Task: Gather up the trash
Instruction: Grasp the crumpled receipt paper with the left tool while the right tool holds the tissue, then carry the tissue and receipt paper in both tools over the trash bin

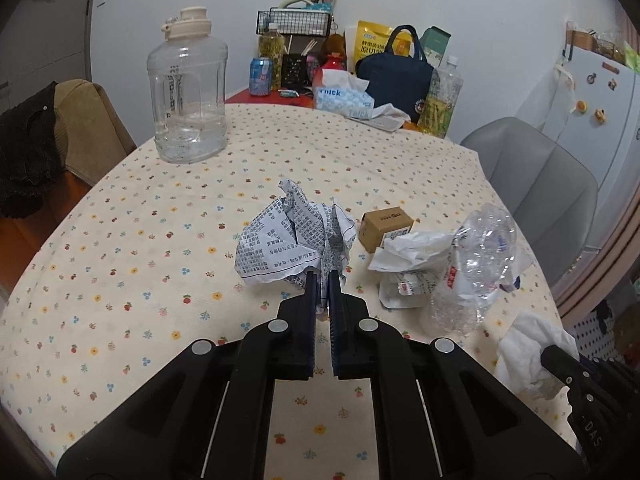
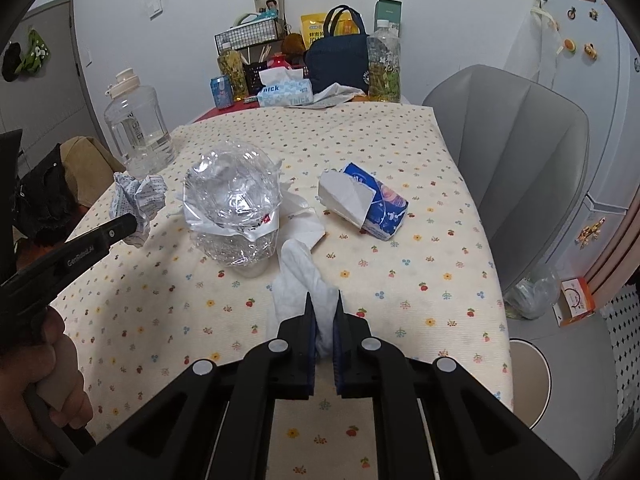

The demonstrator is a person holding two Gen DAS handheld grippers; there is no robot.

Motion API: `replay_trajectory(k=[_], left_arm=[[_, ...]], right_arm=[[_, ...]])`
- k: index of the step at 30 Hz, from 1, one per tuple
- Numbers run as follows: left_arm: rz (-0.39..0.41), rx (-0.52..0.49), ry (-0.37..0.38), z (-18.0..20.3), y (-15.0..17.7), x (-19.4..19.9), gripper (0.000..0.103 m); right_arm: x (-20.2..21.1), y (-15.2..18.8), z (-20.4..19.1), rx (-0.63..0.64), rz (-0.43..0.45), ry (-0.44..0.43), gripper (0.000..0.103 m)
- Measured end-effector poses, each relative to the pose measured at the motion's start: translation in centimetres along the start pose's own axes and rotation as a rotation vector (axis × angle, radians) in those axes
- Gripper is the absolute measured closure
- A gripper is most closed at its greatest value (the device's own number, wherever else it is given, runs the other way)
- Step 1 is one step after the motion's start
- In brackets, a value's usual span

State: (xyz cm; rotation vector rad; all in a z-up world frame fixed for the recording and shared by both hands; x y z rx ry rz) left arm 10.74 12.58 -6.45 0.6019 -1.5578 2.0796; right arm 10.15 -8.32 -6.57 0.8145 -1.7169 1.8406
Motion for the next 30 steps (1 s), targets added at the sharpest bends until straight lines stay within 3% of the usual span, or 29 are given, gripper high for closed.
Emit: replay_trajectory(k=[15,30], left_arm=[[0.100,-0.068,0.052,4.6,-0.8,5.2,0.097],[0.116,-0.188,0.208,13.4,-0.9,6.2,0.097]], right_arm=[[4.6,-0.4,3.7,-0.059,0.100,0.036,0.096],[6.4,0.3,11.0,-0.169,0.122,0.150,0.096]])
Point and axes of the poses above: each gripper's, at about its wrist camera, not at the fingertips, and x roughly against the way its jaws point, z to its right, y to its underside, the point moved 3 cm from there along -x, roughly the way its jaws point, and after that the axes turned 11 degrees about y, right-handed, at the moved point
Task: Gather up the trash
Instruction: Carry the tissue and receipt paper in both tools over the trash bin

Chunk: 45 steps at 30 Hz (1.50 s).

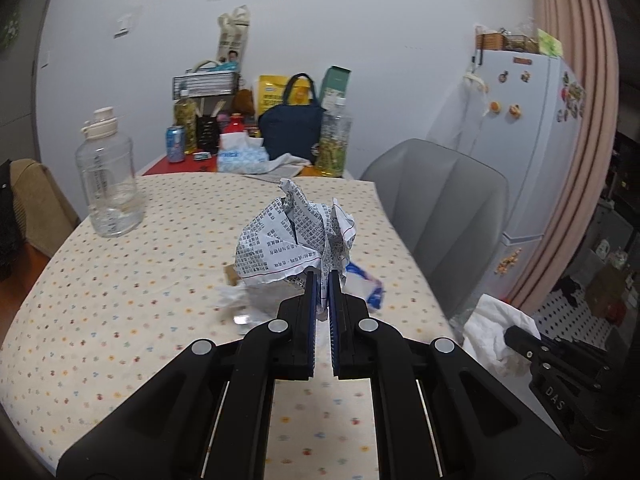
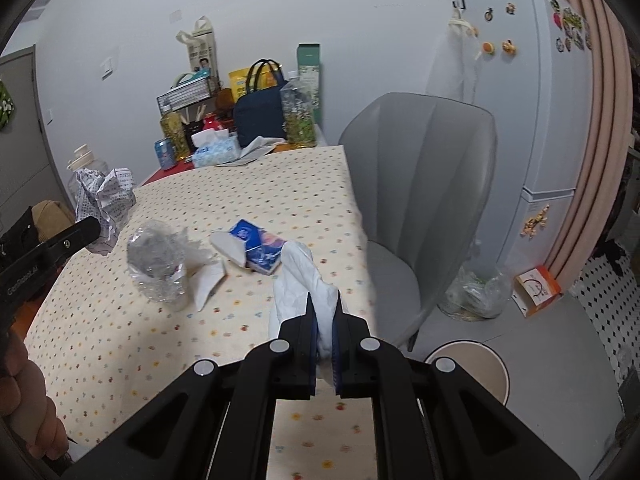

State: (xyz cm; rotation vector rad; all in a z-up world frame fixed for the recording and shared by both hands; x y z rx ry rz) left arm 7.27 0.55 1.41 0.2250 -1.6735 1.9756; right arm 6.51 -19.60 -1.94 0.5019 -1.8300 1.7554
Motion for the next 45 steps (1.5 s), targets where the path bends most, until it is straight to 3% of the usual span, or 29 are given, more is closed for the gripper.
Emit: replay_trajectory(k=[12,20,31,45], left_arm=[[-0.052,-0.093,0.152,7.7,0.5,-3.4,0.097],[-0.130,-0.146,0.228,12.6,1.9,-8.1,0.097],[-0.235,-0.223,0.273,18.8,4.1,-14.6,0.097],[-0.374,-0.284,0.282,23.3,7.1,-22.3,0.097]], right_arm=[[-0.2,0.3,7.0,-0.077,-0.001,0.117,0.096],[-1.0,0.6,11.7,-0.153,-0.020,0.183,0.096],[-3.6,1.1,16.8,-0.240,-0.064,0.224,0.096],[-9.9,3.7,22.4,-0.327,-0.185,0.257,0.096]])
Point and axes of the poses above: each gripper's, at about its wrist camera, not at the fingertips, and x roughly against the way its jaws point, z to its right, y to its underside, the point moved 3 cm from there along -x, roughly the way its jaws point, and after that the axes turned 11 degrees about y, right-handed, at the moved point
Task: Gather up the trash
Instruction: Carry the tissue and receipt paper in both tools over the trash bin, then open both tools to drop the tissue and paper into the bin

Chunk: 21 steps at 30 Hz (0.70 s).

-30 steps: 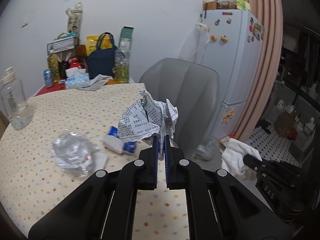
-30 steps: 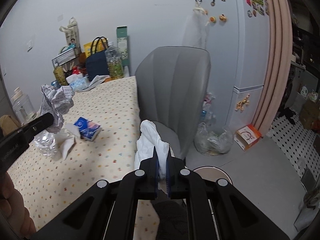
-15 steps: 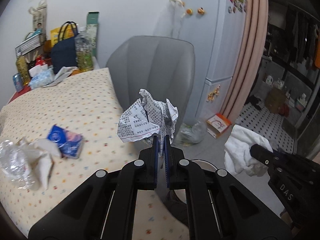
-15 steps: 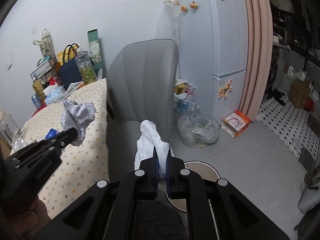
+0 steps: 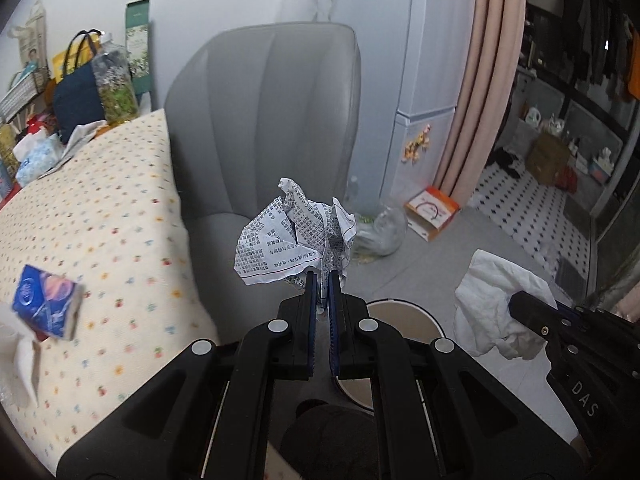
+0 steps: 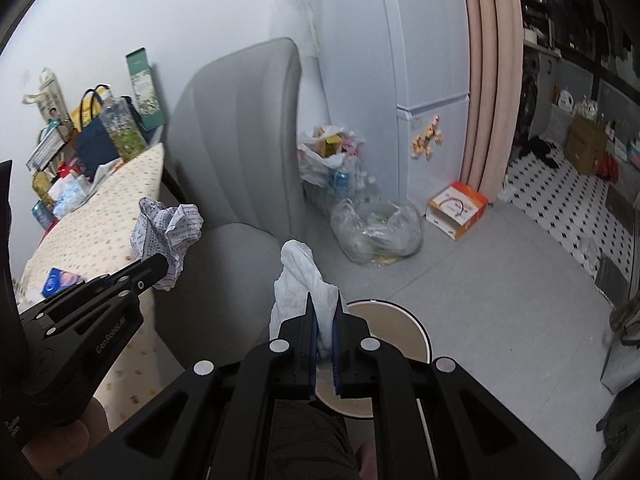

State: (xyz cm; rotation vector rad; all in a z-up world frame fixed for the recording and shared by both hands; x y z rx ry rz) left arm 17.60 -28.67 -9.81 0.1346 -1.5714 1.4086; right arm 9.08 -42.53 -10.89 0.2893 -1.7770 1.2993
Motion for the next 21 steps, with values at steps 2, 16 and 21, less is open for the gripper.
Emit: replay_trajectory(k=[2,16,21], left_arm=[[-0.015,-0.004,0.001,0.0,-0.3,-1.0,0.097],[-0.088,-0.016,-0.004,0.8,-0.6,-4.9,0.097],[-0.102,-0.045,0.022,2.6,-0.6,-5.4,0.097]], right_arm=[[-1.2,-0.2,0.3,-0.007,-0.012,0.005,0.096],[-6.7,0.1,3.9,-0.062,-0.086,0.061,0.047],[-5.9,0.9,6.5,-0.100,-0.089,0.110,0.037]])
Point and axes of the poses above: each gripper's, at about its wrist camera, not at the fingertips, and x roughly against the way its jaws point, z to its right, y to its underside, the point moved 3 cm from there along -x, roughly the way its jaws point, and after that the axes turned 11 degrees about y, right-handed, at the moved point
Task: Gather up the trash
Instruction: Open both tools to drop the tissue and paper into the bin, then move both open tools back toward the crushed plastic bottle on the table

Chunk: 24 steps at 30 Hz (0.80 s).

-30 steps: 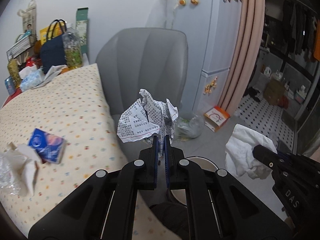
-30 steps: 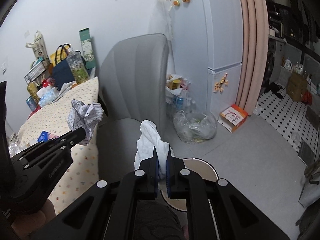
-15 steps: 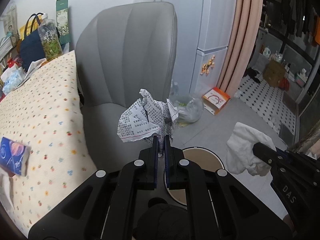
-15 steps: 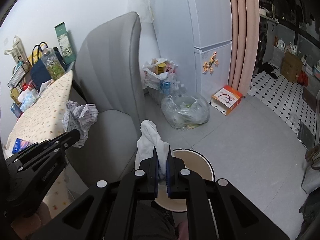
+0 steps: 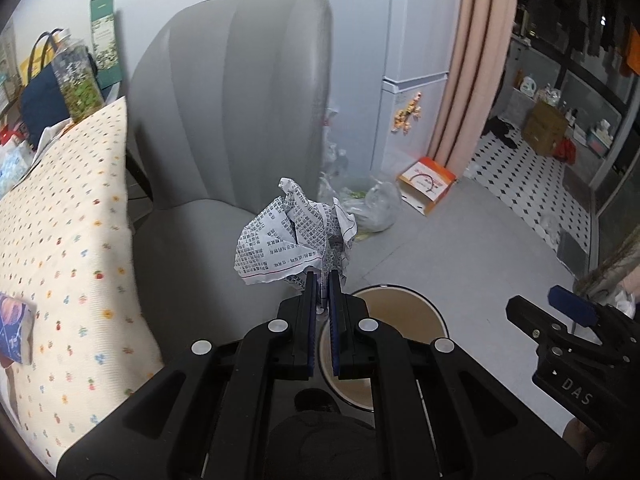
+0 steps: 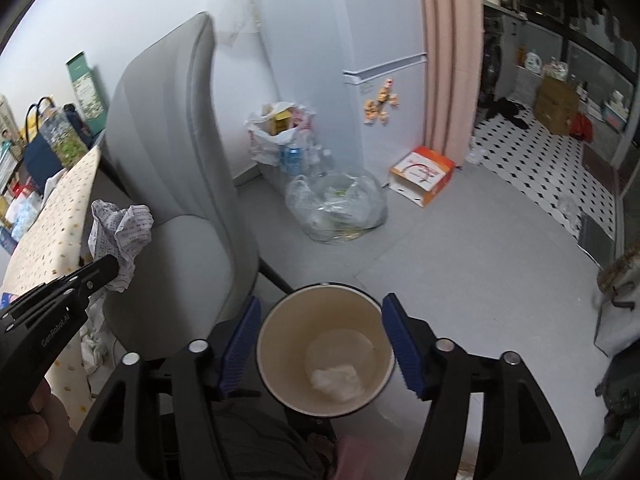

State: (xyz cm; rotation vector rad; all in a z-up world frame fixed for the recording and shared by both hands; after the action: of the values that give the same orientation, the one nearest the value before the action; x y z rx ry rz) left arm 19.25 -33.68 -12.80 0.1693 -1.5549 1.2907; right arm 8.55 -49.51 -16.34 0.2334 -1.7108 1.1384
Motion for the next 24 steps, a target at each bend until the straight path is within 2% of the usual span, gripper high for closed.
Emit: replay_trajectory(k=[3,9,10,11,13,18,24], left_arm=[[-0.013,-0.016,0.021,1.2,0.1,-0.3,0.097],[-0.061,-0.052,0.090,4.3,-0.1,-1.3,0.096],[-0.077,-0.053,0.103,4.6,0.0,-1.6,0.089],[-0.091,-0.051,0.113,4.9,0.0,-1.8,0.068],[-0.101,-0.036,0.143,5.2,0.1,-1.8,0.033],[-0.067,-0.022,0.142,4.4,0.3,0.2,0.027],[0.034,0.024,0.111,1.8,0.3,5.5,0.016]], right_arm=[[0.8,0.1,1.8,-0.023,0.022,0.035,0.030],[2.6,-0.2,4.8,-0.078,0.053,0.084,0.026],[2.8,-0.4,5.1,-0.081,0.058,0.087,0.026],[3.3,-0.4,5.3,-0.082,0.068,0.091,0.026],[4.3,-0.7,5.5,-0.083,0.097,0.099,0.025],[6.6,-0.8,5.4,-0.088,0.149,0.096,0.024],[9.8,-0.4,3.3,-0.046,0.203,0.063,0.021]])
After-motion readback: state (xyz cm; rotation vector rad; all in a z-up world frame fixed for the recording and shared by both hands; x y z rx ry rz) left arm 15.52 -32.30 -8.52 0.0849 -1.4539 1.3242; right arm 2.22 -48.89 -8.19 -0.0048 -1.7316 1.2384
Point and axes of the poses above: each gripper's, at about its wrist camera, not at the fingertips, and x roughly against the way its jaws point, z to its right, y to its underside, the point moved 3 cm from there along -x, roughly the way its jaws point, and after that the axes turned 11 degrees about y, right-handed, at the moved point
